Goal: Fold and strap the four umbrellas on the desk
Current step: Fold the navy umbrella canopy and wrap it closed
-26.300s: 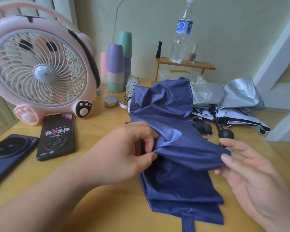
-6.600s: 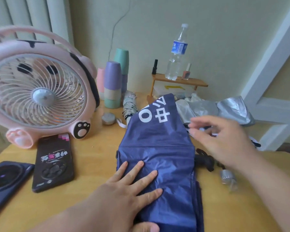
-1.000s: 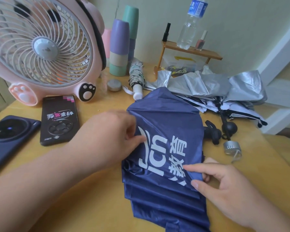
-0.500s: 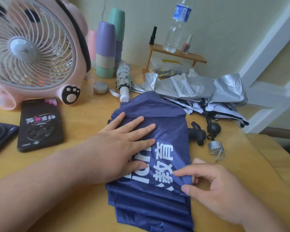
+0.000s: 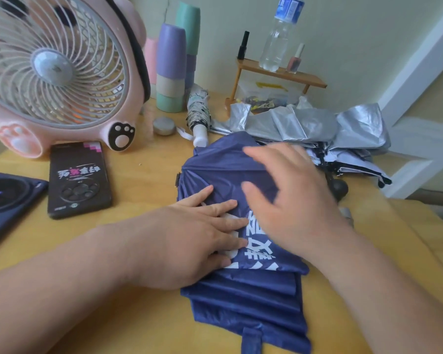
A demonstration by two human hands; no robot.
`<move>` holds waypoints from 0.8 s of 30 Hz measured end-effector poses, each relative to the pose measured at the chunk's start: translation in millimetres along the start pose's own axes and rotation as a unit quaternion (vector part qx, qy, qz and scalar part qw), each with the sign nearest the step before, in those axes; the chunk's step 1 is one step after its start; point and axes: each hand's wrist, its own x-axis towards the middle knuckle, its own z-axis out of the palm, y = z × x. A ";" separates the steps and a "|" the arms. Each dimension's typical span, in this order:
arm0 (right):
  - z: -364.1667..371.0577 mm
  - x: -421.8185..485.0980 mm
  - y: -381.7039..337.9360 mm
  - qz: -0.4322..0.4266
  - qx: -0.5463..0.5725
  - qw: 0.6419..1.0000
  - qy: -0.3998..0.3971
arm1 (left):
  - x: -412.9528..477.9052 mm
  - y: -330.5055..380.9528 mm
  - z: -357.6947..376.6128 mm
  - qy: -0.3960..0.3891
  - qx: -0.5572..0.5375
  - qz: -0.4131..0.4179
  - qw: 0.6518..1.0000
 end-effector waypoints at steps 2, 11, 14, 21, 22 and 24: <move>27.4 7.8 0.9 -0.028 -0.093 0.994 -0.058 | -5.3 0.9 -3.5 -0.010 -0.037 0.012 0.999; 56.0 -13.6 19.6 -0.034 -0.120 0.977 -0.173 | -66.7 -31.1 -53.2 0.025 -0.225 -0.232 0.946; 54.9 -13.5 15.4 -0.029 -0.125 0.974 -0.186 | -59.5 -40.1 -48.1 0.124 -0.274 -0.277 0.913; 52.6 -22.0 7.6 -0.076 -0.103 0.973 -0.194 | -36.9 -22.3 -22.0 0.031 -0.294 -0.296 0.908; 52.3 -23.0 7.1 -0.080 -0.104 0.971 -0.198 | -34.9 -20.8 -19.0 0.035 -0.278 -0.307 0.910; 50.8 -23.0 6.0 -0.082 -0.102 0.969 -0.208 | -31.4 -17.7 -15.4 0.031 -0.261 -0.322 0.910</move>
